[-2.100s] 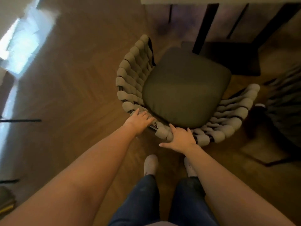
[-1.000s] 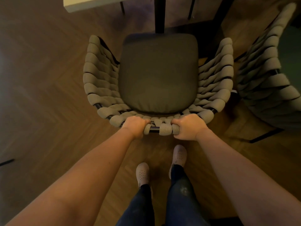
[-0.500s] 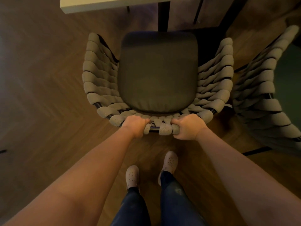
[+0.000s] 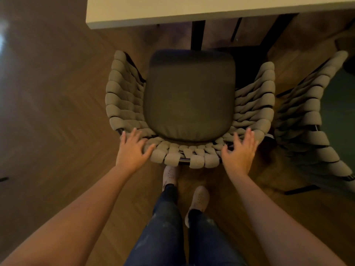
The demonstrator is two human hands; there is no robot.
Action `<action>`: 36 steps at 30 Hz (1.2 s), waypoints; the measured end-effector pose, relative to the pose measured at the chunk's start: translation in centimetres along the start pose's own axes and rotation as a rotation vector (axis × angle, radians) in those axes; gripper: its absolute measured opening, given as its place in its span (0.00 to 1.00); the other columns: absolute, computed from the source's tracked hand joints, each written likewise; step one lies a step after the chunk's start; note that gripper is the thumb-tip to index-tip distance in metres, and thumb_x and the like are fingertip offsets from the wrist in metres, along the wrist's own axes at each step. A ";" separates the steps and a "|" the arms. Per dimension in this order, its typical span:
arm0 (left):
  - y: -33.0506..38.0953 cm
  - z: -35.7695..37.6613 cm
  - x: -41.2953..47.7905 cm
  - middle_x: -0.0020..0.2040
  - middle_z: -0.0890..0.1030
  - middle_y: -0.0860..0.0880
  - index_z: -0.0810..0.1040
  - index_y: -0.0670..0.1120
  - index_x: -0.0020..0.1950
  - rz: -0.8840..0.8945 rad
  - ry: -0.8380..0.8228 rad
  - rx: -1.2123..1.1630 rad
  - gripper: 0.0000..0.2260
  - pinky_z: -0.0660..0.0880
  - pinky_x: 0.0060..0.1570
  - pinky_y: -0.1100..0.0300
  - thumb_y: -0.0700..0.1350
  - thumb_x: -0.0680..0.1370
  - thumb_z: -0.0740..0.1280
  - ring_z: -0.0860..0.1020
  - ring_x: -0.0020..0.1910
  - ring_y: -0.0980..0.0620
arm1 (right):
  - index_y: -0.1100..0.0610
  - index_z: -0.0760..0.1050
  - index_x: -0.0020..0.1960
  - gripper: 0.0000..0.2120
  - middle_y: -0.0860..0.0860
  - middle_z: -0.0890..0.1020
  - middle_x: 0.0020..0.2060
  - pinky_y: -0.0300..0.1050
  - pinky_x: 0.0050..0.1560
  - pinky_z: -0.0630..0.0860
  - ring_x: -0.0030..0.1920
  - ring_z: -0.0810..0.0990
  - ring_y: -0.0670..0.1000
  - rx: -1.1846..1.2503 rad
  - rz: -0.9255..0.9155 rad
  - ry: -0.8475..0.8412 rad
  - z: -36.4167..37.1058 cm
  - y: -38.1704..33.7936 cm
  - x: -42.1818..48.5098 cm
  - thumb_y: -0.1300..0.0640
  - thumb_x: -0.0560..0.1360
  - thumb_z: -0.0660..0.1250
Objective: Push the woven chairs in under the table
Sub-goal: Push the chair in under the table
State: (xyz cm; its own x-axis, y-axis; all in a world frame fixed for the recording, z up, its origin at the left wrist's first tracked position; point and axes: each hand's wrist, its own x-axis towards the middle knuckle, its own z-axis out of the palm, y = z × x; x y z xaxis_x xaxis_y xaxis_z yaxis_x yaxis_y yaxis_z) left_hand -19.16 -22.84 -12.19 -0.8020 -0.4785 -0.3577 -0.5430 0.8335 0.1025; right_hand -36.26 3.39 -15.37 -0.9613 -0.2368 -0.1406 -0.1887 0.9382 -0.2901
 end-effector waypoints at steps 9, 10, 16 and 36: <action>-2.7 -1.7 6.2 0.73 0.67 0.40 0.59 0.40 0.77 -1.040 0.240 -1.178 0.38 0.70 0.67 0.47 0.54 0.74 0.73 0.69 0.70 0.41 | 0.53 0.60 0.76 0.30 0.57 0.73 0.67 0.50 0.60 0.73 0.65 0.73 0.58 1.049 1.283 0.125 -0.6 -4.3 0.6 0.60 0.77 0.67; -2.9 -1.8 6.9 0.70 0.72 0.40 0.64 0.39 0.74 -1.133 0.234 -1.317 0.36 0.74 0.62 0.48 0.53 0.73 0.74 0.74 0.66 0.41 | 0.53 0.61 0.76 0.29 0.57 0.73 0.67 0.49 0.60 0.73 0.66 0.73 0.58 1.042 1.299 0.118 -0.5 -4.2 0.9 0.61 0.77 0.66; -3.0 -1.5 7.5 0.67 0.74 0.42 0.67 0.42 0.71 -1.159 0.242 -1.337 0.28 0.76 0.58 0.51 0.49 0.76 0.72 0.76 0.62 0.42 | 0.53 0.63 0.75 0.28 0.57 0.73 0.67 0.49 0.60 0.74 0.65 0.73 0.59 0.956 1.320 0.104 -1.2 -4.5 1.9 0.63 0.77 0.65; 6.4 -3.0 11.1 0.67 0.74 0.41 0.65 0.42 0.73 -1.197 0.222 -1.304 0.27 0.73 0.62 0.50 0.47 0.78 0.69 0.75 0.64 0.41 | 0.52 0.65 0.74 0.25 0.56 0.76 0.63 0.51 0.60 0.77 0.60 0.78 0.56 0.851 1.135 0.120 -5.0 0.7 13.0 0.61 0.78 0.63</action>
State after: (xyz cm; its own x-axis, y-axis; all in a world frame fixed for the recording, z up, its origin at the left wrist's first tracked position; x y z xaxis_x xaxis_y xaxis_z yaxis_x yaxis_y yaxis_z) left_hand -32.29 -23.65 -12.67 0.1836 -0.7163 -0.6732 -0.5360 -0.6470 0.5422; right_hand -49.91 2.24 -12.72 -0.5262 0.5915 -0.6110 0.8182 0.1562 -0.5533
